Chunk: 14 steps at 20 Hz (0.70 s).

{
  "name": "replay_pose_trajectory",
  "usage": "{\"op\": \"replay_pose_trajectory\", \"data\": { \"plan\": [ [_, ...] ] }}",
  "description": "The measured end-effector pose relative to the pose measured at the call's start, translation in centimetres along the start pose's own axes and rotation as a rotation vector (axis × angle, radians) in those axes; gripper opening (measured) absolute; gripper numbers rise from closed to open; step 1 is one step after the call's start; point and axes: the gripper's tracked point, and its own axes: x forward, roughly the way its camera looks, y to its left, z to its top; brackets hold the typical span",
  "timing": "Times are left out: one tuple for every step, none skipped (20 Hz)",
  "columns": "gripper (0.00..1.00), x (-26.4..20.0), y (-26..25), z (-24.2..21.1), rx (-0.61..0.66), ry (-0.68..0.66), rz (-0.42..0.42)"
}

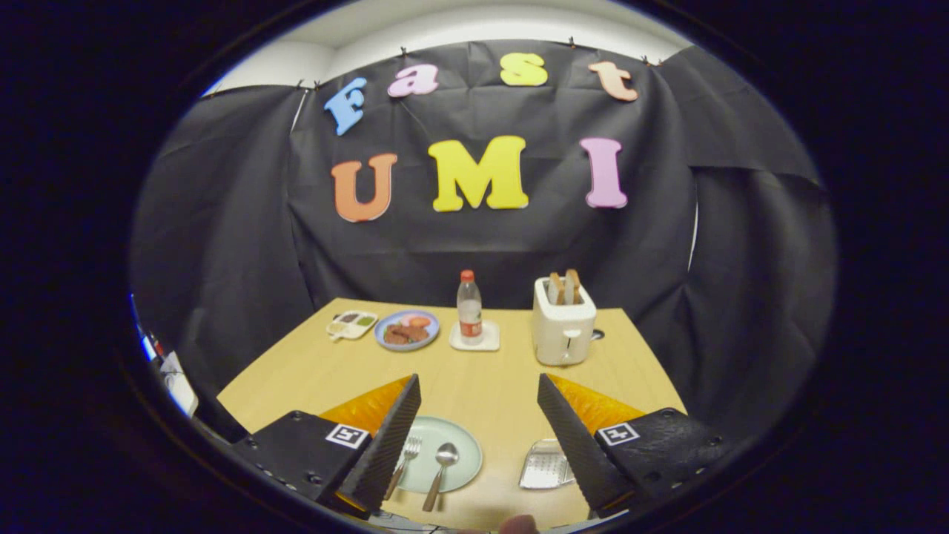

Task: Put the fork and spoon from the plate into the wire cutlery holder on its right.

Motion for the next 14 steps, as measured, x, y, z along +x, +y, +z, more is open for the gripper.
{"op": "replay_pose_trajectory", "data": {
  "plan": [
    [0.96, 0.6, 0.5, -1.7, -0.004, 0.042, -0.001],
    [0.96, 1.2, 1.2, -3.1, -0.004, 0.079, 0.0],
    [0.96, 1.7, 1.9, -4.5, -0.002, 0.114, 0.002],
    [0.96, 2.3, 2.6, -6.0, 0.0, 0.149, 0.002],
    [0.96, 3.0, 3.2, -7.5, 0.003, 0.188, -0.001],
    [0.96, 3.6, 3.8, -9.1, 0.003, 0.23, -0.004],
    [0.96, 4.2, 4.4, -10.6, 0.006, 0.27, -0.002],
    [0.96, 4.6, 4.9, -12.3, 0.008, 0.309, -0.003],
    [0.96, 4.9, 5.2, -14.0, 0.007, 0.345, -0.003],
    [0.96, 5.4, 5.4, -15.2, 0.0, 0.375, -0.004],
    [0.93, 5.9, 5.7, -16.3, -0.007, 0.401, -0.002],
    [0.91, 6.4, 5.9, -17.3, -0.018, 0.422, -0.003],
    [0.88, 6.7, 6.0, -18.4, -0.031, 0.442, -0.006],
    [0.84, 7.1, 6.1, -19.2, -0.039, 0.458, -0.011]
  ]
}}
